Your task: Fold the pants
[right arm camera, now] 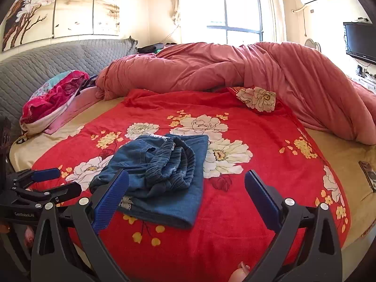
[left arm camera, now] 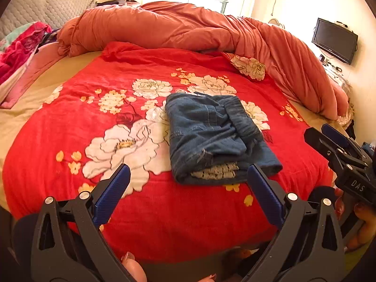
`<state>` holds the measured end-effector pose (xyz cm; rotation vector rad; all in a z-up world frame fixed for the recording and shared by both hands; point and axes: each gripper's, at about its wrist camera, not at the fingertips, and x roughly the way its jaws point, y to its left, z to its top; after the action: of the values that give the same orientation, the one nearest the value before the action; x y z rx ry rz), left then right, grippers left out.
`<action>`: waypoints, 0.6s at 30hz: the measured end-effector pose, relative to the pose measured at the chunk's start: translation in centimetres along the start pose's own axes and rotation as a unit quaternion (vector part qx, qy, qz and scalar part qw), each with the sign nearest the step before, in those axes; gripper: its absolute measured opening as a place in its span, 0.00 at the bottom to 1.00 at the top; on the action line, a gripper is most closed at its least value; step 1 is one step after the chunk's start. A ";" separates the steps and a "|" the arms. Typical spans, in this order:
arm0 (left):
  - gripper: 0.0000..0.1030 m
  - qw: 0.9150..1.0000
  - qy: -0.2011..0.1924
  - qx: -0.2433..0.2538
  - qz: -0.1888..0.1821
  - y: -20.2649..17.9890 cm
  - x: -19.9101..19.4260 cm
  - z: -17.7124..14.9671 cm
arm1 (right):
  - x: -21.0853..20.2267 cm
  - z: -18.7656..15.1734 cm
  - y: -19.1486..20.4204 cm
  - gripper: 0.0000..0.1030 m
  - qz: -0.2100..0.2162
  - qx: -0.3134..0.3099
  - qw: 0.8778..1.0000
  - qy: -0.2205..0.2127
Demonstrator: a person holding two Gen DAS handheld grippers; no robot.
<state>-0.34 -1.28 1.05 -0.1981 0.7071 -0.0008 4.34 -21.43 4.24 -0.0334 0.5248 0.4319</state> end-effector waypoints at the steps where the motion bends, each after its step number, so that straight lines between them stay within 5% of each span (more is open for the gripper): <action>1: 0.91 1.000 0.003 0.001 0.001 -0.1 0.0 -0.2 | -0.1 -0.2 0.1 0.95 0.000 0.000 1.000 0.001; 18: 0.91 1.000 0.007 0.009 0.002 -0.9 -0.4 -2.1 | -1.7 -1.7 -0.6 0.95 -0.015 0.015 1.000 -0.006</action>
<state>-1.98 -2.56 -0.07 -0.1791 0.7203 -0.0038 2.44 -22.86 3.61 -0.0088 0.5177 0.3953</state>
